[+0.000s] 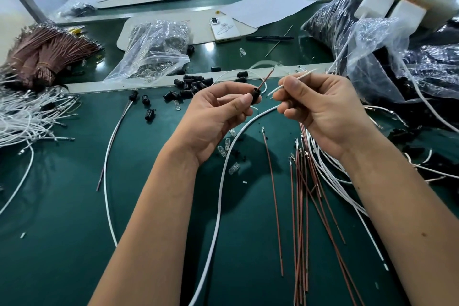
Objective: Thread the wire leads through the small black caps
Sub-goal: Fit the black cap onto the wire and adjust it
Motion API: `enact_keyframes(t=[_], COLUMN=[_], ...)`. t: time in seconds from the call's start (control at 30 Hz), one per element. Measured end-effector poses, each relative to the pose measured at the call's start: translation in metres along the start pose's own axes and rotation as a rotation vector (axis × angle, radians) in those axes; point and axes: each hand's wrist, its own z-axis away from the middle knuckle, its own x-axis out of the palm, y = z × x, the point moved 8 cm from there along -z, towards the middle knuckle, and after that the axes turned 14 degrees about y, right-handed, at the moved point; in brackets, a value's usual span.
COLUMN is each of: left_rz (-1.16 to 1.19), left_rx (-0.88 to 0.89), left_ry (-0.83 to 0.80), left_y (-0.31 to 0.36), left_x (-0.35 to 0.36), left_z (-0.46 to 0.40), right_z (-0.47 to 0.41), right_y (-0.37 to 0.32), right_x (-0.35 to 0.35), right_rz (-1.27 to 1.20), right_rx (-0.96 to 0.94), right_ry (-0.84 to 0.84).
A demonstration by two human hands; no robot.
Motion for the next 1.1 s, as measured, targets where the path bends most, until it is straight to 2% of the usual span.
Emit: enact_keyframes(t=[0.43,1.1], left_rz=[-0.002,-0.021], left_rx=[0.002,0.008], left_ry=[-0.044,-0.028], left_y=[-0.0026,-0.0021], left_x=[0.0067,0.0064], left_z=[0.0008,0.0006], right_z=[0.002,0.0006], right_y=[0.0023,0.0079], right_x=[0.007,0.0048], right_rz=[-0.118,0.005], right_rx=[0.004,-0.027], right_ry=[-0.028,-0.007])
